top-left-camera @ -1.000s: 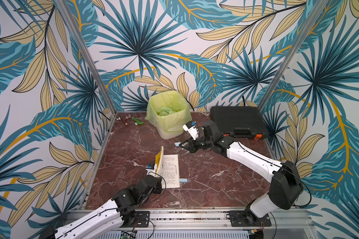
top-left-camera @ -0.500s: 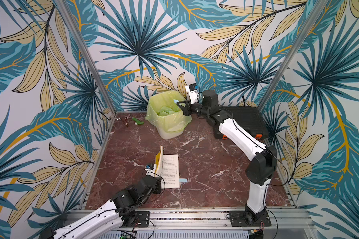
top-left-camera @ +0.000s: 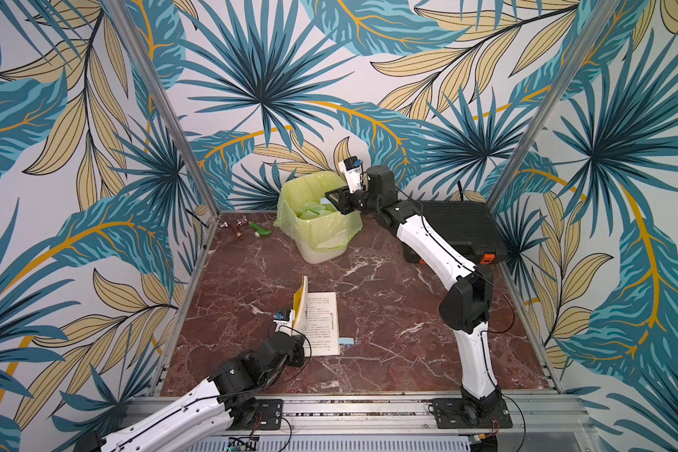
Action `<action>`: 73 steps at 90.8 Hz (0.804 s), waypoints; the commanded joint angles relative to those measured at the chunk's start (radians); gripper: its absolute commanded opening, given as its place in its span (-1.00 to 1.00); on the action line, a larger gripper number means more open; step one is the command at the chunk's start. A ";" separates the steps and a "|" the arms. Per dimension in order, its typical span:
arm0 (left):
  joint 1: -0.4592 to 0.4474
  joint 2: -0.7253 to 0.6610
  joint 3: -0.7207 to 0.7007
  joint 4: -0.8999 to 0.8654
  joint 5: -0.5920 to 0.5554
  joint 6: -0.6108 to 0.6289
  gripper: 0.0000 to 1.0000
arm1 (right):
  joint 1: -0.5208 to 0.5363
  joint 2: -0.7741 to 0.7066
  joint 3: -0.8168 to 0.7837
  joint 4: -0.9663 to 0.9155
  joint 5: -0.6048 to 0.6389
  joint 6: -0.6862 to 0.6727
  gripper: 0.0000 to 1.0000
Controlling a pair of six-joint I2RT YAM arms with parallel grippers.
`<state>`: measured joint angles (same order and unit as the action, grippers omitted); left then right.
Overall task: Peel off the used sticky note
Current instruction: Place the note in the trash bin, then turn the page of the book at the center of the board.
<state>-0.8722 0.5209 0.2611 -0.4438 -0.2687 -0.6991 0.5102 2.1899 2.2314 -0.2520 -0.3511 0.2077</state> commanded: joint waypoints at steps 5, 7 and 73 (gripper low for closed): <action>0.005 -0.012 -0.013 0.033 -0.017 0.015 -1.00 | 0.002 -0.082 -0.038 -0.078 -0.009 -0.035 -0.27; 0.005 -0.013 -0.013 0.033 -0.018 0.016 -1.00 | 0.002 -0.097 -0.053 -0.078 -0.015 -0.035 -0.26; 0.005 -0.235 -0.023 -0.252 -0.203 -0.181 -1.00 | 0.058 -0.499 -0.925 0.023 -0.285 0.090 -0.12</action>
<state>-0.8722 0.3191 0.2573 -0.6144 -0.3862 -0.8333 0.5472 1.7123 1.3830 -0.2581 -0.6037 0.2611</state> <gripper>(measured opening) 0.088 0.437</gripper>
